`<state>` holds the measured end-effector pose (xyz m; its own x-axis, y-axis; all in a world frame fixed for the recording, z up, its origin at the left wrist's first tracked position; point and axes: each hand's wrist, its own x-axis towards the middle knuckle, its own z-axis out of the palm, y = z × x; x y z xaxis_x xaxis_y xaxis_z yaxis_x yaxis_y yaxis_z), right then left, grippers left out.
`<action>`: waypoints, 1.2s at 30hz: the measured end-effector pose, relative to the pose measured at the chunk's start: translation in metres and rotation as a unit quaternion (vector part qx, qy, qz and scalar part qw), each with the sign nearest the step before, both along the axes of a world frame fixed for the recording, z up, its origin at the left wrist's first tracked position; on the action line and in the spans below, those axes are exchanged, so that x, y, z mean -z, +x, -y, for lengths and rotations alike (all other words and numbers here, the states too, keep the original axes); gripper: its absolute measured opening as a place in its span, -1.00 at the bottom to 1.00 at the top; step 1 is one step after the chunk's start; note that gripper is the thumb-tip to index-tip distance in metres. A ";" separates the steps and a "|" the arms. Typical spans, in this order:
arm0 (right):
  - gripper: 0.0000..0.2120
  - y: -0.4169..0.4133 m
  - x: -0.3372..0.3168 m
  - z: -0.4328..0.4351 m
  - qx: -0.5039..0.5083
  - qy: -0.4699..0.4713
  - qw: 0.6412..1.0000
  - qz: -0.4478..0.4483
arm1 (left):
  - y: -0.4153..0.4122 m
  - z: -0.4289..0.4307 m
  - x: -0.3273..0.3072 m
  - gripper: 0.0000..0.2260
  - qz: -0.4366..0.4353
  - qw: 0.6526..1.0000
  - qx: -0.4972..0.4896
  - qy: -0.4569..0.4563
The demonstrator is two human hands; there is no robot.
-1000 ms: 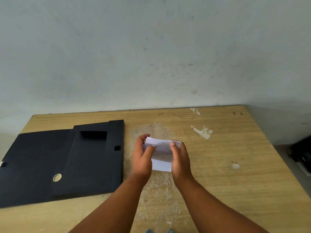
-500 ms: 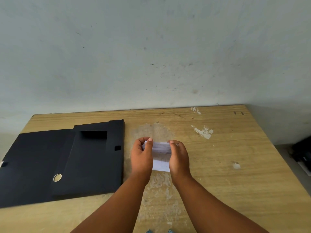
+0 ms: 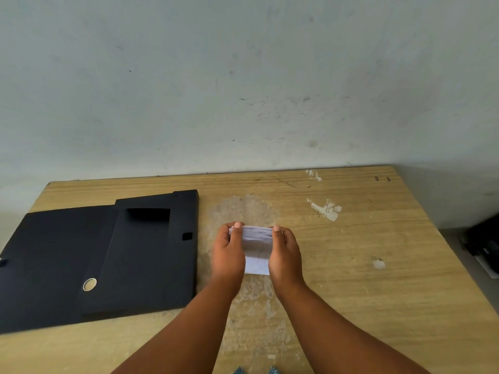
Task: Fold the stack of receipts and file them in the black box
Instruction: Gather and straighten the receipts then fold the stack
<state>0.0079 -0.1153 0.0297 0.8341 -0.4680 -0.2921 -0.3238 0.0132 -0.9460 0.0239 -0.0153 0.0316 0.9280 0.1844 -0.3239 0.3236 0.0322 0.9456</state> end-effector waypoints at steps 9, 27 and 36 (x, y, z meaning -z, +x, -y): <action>-0.69 0.002 0.002 -0.008 0.013 0.018 1.000 0.007 | -0.003 0.002 -0.002 -0.70 -0.009 0.999 0.013 -0.029; -0.82 -0.011 0.011 0.017 -0.095 -0.210 0.969 0.087 | 0.003 -0.012 0.001 -0.77 0.047 0.989 0.086 0.111; -0.86 -0.023 0.018 0.006 -0.090 -0.056 0.994 0.038 | -0.013 -0.012 0.009 -0.75 0.014 0.993 0.107 -0.045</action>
